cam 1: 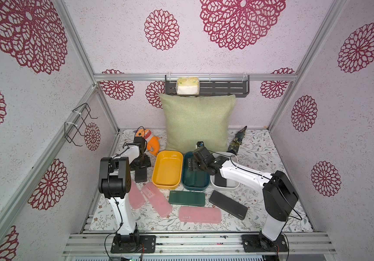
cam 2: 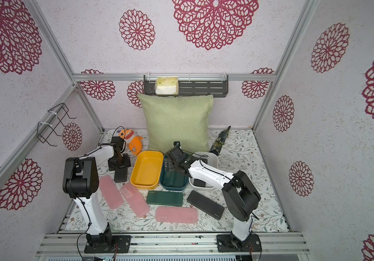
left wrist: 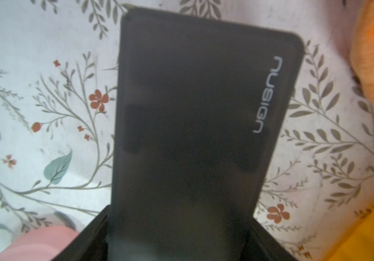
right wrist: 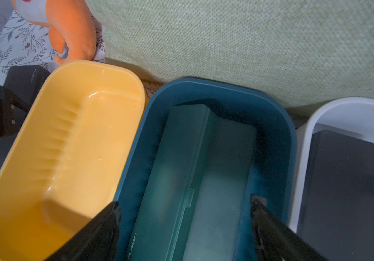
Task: Place the pencil cases by color into the storage box
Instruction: Pick up the pencil case from the center of the board.
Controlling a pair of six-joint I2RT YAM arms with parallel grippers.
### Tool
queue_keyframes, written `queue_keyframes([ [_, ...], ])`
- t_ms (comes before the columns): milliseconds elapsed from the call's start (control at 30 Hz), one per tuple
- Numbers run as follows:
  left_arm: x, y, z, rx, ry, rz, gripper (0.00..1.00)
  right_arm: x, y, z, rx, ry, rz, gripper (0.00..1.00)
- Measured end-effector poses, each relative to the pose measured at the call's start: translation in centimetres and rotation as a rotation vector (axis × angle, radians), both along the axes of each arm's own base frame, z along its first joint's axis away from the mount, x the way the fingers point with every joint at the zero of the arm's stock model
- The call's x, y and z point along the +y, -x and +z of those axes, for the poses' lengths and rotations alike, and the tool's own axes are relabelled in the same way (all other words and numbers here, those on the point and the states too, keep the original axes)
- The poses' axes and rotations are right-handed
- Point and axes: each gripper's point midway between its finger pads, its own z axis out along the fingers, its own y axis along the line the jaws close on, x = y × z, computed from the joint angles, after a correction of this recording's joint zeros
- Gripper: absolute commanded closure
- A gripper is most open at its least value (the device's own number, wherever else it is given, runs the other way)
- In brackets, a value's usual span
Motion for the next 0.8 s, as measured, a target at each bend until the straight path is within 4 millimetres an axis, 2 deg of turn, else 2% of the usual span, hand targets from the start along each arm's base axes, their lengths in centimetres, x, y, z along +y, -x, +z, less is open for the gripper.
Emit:
queue_keyframes([
  [100,0.1,0.0,2.0,-0.037,0.000,0.024,0.53,0.3,-0.1,0.3,-0.007,-0.015,0.005,0.08],
  [367,-1.4,-1.2,11.2,-0.258,0.030,0.039,0.53,-0.3,0.5,2.1,-0.037,-0.058,0.011,0.08],
  [467,-3.5,-1.0,13.2,-0.292,0.048,0.006,0.53,-1.0,0.7,3.0,-0.052,-0.073,0.003,0.08],
  [633,-7.9,-0.5,15.0,-0.313,0.084,-0.077,0.53,-2.9,0.6,4.2,-0.072,-0.087,-0.029,0.08],
  [800,-11.9,0.2,16.7,-0.345,0.142,-0.141,0.53,-6.0,0.5,4.8,-0.090,-0.084,-0.086,0.08],
])
